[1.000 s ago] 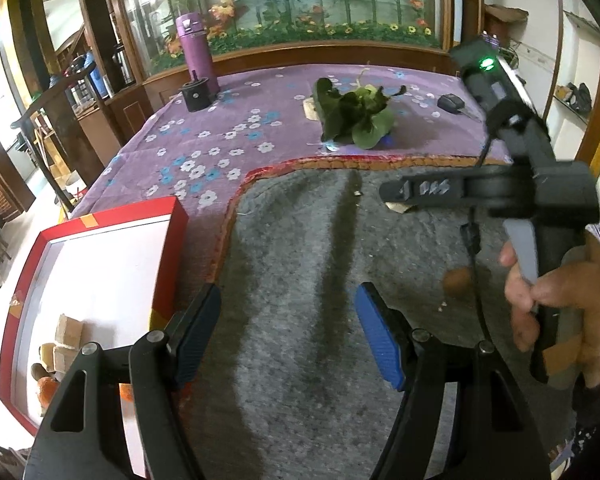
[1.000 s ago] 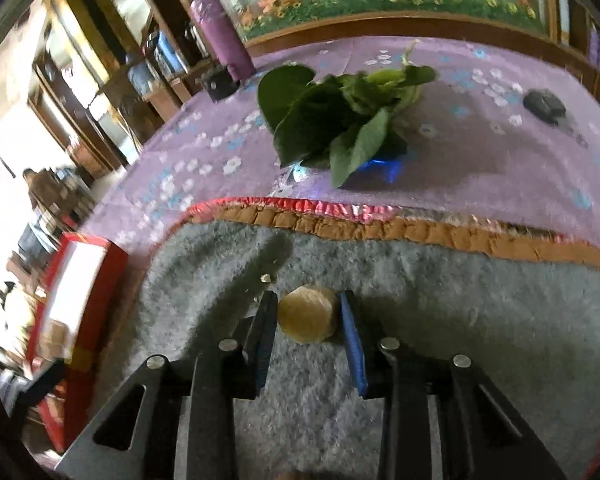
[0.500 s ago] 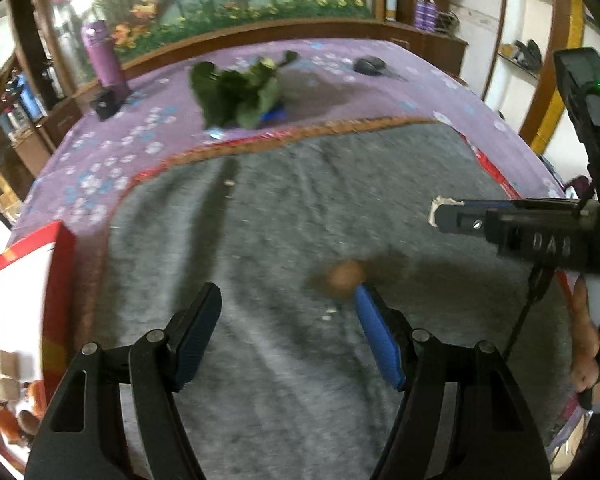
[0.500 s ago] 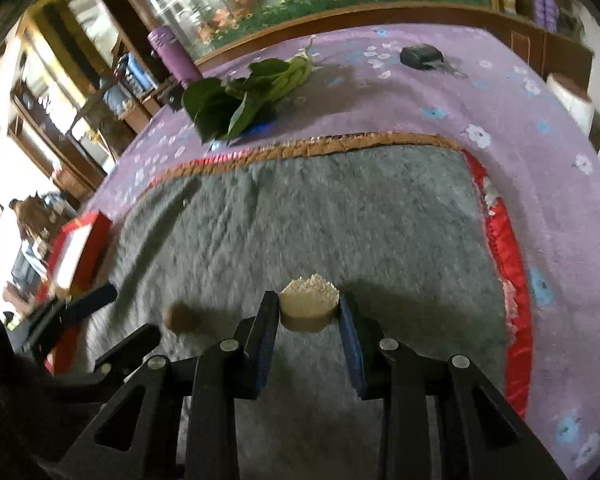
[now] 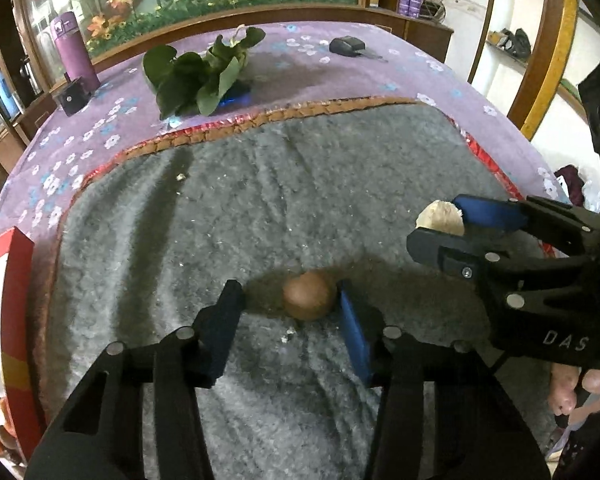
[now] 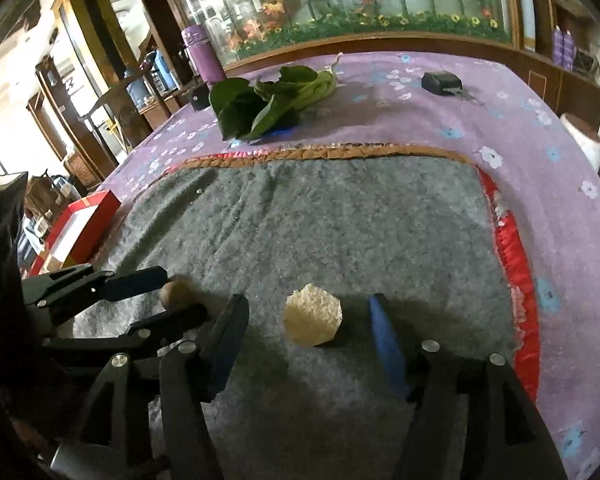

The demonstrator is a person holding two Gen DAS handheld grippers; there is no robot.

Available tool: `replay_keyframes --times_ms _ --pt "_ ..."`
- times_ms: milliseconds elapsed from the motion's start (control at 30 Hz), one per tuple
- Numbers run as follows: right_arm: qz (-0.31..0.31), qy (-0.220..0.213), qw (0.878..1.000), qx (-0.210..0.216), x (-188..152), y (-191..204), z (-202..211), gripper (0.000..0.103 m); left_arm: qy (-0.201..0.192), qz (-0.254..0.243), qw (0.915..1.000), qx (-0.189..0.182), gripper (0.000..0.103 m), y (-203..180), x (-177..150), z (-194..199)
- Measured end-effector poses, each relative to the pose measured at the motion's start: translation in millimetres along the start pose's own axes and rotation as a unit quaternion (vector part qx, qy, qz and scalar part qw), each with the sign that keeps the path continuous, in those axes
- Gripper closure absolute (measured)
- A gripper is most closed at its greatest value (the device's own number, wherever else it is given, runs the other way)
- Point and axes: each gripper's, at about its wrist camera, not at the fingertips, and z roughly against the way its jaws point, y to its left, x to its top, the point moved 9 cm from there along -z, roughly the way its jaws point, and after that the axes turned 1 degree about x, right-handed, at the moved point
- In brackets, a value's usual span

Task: Organize fruits
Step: 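Grasp a round beige pastry with the right gripper while the left grasps a brown nut, then carry the pastry and nut into the white tray and open both grippers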

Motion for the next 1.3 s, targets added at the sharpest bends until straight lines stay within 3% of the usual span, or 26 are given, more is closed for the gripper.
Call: replay_keyframes --times_ms 33,100,167,367,633,1300 --pt "0.0 0.001 1.0 -0.004 0 -1 0 0.043 -0.002 -0.002 1.0 -0.002 0.064 -1 0 0" --pt "0.005 0.005 1.0 -0.03 0 -5 -1 0.066 -0.005 -0.005 0.9999 -0.011 0.072 -4 1 0" --pt "0.008 0.011 1.0 -0.028 -2 -4 0 0.073 -0.008 -0.005 0.9998 -0.017 0.08 -5 2 1" --pt "-0.022 0.01 1.0 -0.001 -6 -4 8 0.073 -0.016 0.004 0.9997 -0.017 0.081 -2 2 4" --pt "-0.027 -0.004 0.999 0.017 -6 6 27 0.073 -0.058 0.004 0.9979 0.03 0.081 13 6 36" --pt "0.047 -0.032 0.998 0.013 -8 105 77 0.073 -0.171 0.066 0.9789 0.09 0.081 88 -14 156"
